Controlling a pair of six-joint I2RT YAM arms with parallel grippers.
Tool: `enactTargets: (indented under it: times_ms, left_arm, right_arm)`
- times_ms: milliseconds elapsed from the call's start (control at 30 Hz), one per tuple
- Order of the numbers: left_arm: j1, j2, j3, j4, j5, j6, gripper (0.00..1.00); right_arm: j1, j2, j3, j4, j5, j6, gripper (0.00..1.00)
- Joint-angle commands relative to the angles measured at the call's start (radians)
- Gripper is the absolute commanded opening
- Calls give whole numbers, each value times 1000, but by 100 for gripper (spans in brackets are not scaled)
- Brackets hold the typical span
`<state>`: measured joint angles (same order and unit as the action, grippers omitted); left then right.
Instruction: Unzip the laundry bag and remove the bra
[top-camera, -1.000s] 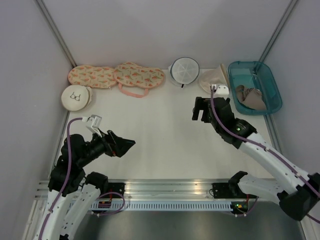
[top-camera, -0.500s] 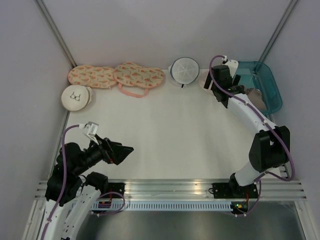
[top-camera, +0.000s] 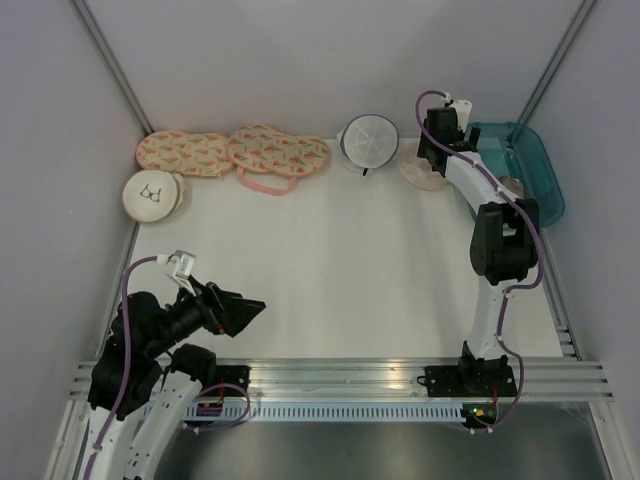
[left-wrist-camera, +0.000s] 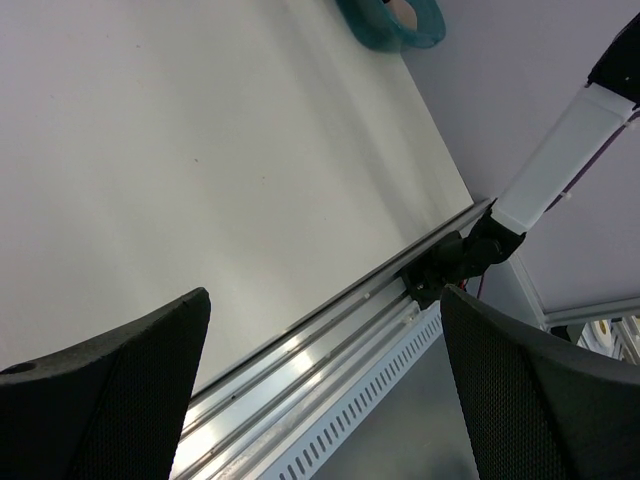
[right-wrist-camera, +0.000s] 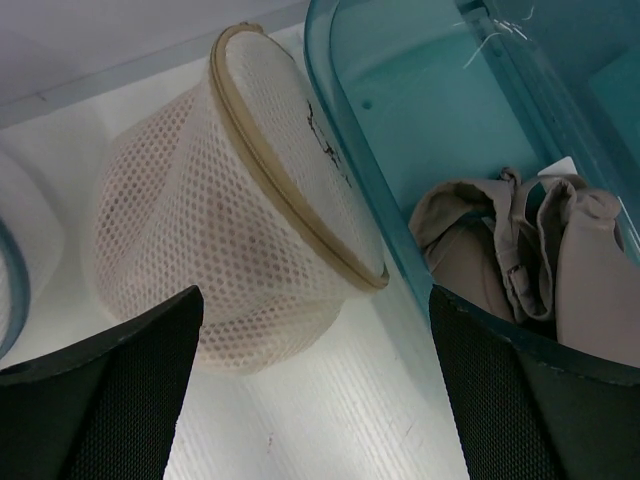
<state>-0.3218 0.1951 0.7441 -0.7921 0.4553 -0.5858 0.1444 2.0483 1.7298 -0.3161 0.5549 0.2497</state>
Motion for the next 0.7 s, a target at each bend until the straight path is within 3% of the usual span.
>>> enactTargets:
  times_ms: [0,167,233,267,367,433,467,567,667]
  left_arm:
    - [3,-19,-2,-25,17,-42,100]
    - [1,-31,12,-38,10,-51,100]
    - [1,-34,14,-41,0,-51,100]
    - [3,-36,15,-42,-3,-52,100]
    - [1,-36,12,-42,-4,-55,100]
    - [1,-33,12,-42,-4,-57,100]
    - [3,-33,12,-42,-4,-55,100]
    - [1,-33,12,-42,-6,-57,100]
    - [1,-37,8,-41,-4,-63,100]
  right_arm:
    - [-3,61,105,-1,45,-69,98]
    - [-19,147,186,-14,-25,-105,97]
    - [-20,179,204,-23,-64,-118,85]
    - [-20,190,211,-32,-70,-116,71]
    - [-22,184,195,-28,-82,-118,46]
    - [-22,179,188,-23,-79,-124,37]
    - [-22,171,185,-26,-75,-128,25]
    - [-20,132,168,-37,-59,-124,0]
    - [-20,37,91,-40,-76,-87,0]
